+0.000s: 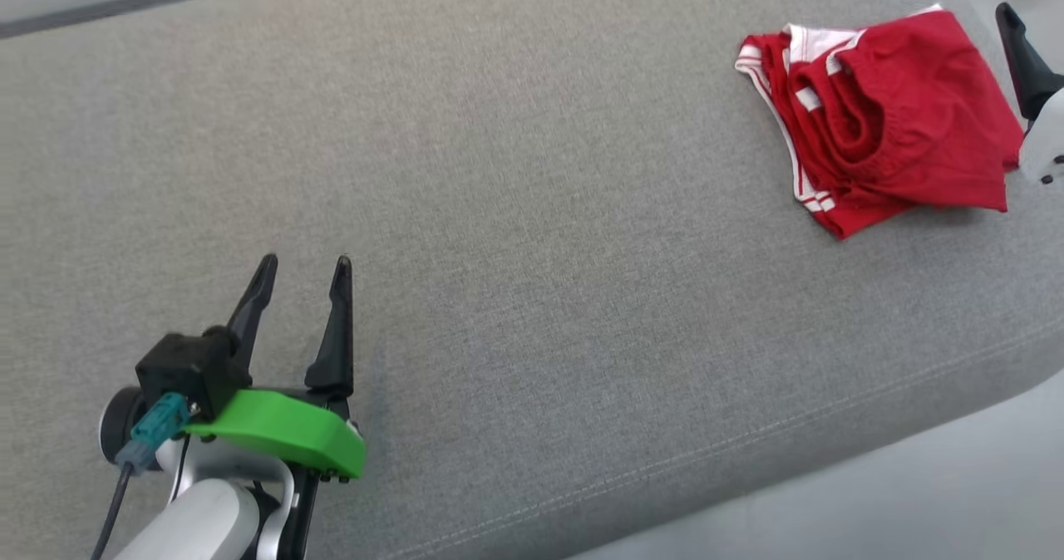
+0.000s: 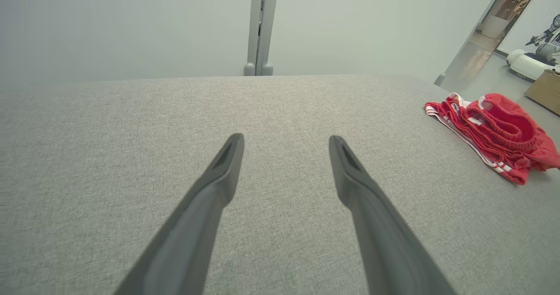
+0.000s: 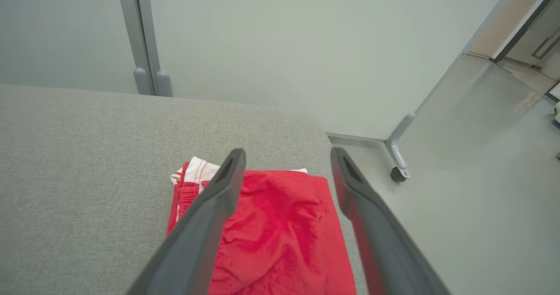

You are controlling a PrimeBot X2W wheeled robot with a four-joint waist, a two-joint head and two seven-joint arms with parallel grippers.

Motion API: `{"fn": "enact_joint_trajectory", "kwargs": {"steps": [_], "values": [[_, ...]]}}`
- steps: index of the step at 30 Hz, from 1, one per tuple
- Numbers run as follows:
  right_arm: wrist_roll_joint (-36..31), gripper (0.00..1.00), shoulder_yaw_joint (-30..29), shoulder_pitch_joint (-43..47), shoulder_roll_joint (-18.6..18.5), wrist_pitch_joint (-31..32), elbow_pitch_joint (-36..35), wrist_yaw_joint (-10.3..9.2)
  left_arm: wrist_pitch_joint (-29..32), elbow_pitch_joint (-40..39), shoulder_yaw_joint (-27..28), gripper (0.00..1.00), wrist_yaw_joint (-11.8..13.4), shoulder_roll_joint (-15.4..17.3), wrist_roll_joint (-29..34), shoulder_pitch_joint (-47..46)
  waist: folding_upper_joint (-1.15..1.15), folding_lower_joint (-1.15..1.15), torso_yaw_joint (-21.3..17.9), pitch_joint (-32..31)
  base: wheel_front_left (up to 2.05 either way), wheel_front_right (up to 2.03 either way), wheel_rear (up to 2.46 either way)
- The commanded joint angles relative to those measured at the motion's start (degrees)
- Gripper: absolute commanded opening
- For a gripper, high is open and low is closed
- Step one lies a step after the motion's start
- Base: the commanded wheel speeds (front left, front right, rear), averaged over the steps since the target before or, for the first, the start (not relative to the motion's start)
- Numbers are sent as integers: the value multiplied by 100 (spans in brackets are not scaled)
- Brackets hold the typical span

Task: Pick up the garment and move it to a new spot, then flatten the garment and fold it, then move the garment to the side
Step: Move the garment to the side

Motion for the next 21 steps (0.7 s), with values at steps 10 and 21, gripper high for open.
{"fn": "enact_joint_trajectory", "kwargs": {"steps": [10, 21], "values": [[-35, 100, -490, 917, 389, -248, -34, -3, -516, 701, 256, 100, -265, -98, -214, 613, 0, 0, 611, -1287, 0, 0, 0], [-703, 100, -2173, 2361, 1164, -261, -782, -3, -624, 780, 700, 100, -148, -160, -343, 1255, 0, 0, 1082, -1808, 0, 0, 0]]}}
